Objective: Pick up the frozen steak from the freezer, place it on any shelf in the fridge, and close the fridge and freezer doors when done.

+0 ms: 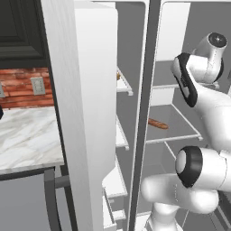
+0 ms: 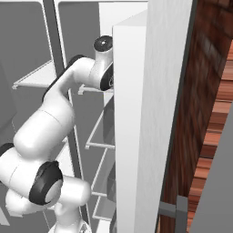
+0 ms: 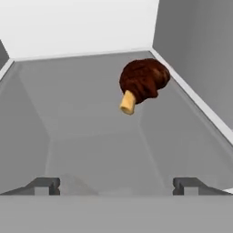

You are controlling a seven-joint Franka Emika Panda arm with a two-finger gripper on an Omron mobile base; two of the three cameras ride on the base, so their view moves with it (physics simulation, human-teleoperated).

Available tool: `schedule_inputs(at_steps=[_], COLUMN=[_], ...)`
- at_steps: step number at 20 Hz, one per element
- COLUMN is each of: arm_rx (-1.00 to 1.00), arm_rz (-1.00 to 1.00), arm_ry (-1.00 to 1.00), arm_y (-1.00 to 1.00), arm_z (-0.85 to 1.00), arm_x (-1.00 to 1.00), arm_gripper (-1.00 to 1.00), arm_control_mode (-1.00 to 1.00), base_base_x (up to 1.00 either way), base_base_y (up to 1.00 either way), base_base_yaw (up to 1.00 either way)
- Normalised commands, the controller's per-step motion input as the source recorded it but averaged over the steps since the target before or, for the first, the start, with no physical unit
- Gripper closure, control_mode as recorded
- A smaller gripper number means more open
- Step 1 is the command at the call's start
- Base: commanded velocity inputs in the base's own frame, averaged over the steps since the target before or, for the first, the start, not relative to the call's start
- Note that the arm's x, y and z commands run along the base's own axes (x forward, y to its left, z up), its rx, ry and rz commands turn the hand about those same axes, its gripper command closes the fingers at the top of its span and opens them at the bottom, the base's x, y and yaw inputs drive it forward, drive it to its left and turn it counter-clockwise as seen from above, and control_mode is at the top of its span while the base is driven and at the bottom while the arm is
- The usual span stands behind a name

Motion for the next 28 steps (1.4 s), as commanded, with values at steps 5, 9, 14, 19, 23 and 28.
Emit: schedule_inputs(at_steps=[5, 9, 14, 19, 23, 28], arm_rx=[0.00, 0.00, 0.00, 0.00, 0.00, 0.00], arm_rz=[-0.01, 0.00, 0.00, 0.00, 0.00, 0.07], arm_ry=[-0.08, 0.00, 0.01, 0.09, 0.15, 0.13], arm_y=[0.39, 0.38, 0.50, 0.61, 0.73, 0.62], arm_z=[0.13, 0.11, 0.05, 0.00, 0.00, 0.00], arm_x=[-1.00, -1.00, -1.00, -1.00, -1.00, -0.72], arm_gripper=[-1.00, -1.00, -1.00, -1.00, -1.00, -1.00], arm_control_mode=[-1.00, -1.00, -1.00, -1.00, -1.00, -1.00], base_base_x=[0.00, 0.00, 0.00, 0.00, 0.00, 0.00], base_base_y=[0.00, 0.00, 0.00, 0.00, 0.00, 0.00], base_base_yaw=[0.00, 0.00, 0.00, 0.00, 0.00, 0.00])
